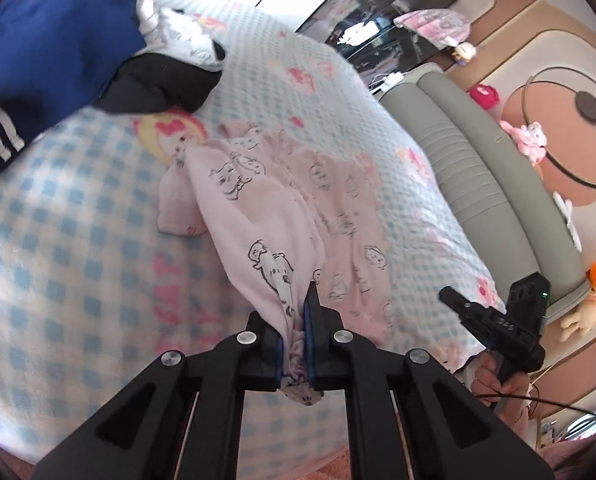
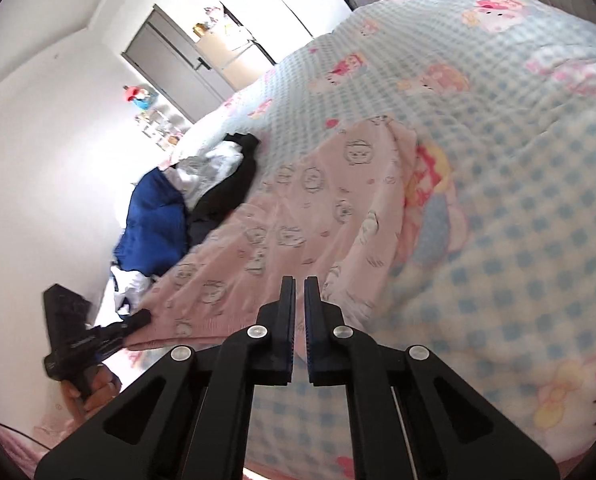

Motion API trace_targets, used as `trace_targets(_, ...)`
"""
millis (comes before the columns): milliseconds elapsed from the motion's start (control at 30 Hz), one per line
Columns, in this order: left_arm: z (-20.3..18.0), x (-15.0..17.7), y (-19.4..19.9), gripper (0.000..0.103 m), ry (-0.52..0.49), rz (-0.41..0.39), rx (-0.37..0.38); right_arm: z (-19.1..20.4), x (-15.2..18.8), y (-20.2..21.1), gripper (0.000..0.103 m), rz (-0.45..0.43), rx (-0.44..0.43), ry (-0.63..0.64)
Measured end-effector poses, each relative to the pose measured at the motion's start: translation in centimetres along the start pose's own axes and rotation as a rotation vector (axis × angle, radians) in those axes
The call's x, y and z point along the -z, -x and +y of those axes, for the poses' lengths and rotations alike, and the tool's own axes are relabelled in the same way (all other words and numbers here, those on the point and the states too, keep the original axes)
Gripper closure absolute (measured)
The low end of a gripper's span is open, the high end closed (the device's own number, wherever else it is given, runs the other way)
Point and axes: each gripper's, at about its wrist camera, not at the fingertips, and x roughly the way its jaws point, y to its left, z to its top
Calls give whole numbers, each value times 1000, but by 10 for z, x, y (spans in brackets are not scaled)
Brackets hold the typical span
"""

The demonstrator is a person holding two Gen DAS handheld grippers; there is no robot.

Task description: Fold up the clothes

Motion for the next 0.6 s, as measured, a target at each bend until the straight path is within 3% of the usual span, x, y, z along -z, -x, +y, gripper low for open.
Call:
trace_targets(67,11,1,-3,95,30,22,-8,-17,3,-19,77,63,48,-56)
trace_targets(133,15,5,-5,95,35,28,-18,-29,10,-38,74,103,51,-107)
trace_targets(200,17,11,-9,95,24,41,-30,-34,19,-53,59,143,59,-122)
trace_targets(367,31,19,-26,95,52,81,-41,-41,37,-92,48,225,31,-148)
trace_targets(433,39,19,-41,95,69,103,-49,-40,37,-103,59,222,43,-122)
trace_targets(467,43,15,-50,95,74,126,-62,-37,34,-106,81,215,53,-95)
trace_targets(500,48,10,-58,95,78,149,-73,-30,27,-106,89,205,53,-55)
trace_targets(600,56,-6,-79,92,81,225,-70,-15,9,-103,95,173,30,9)
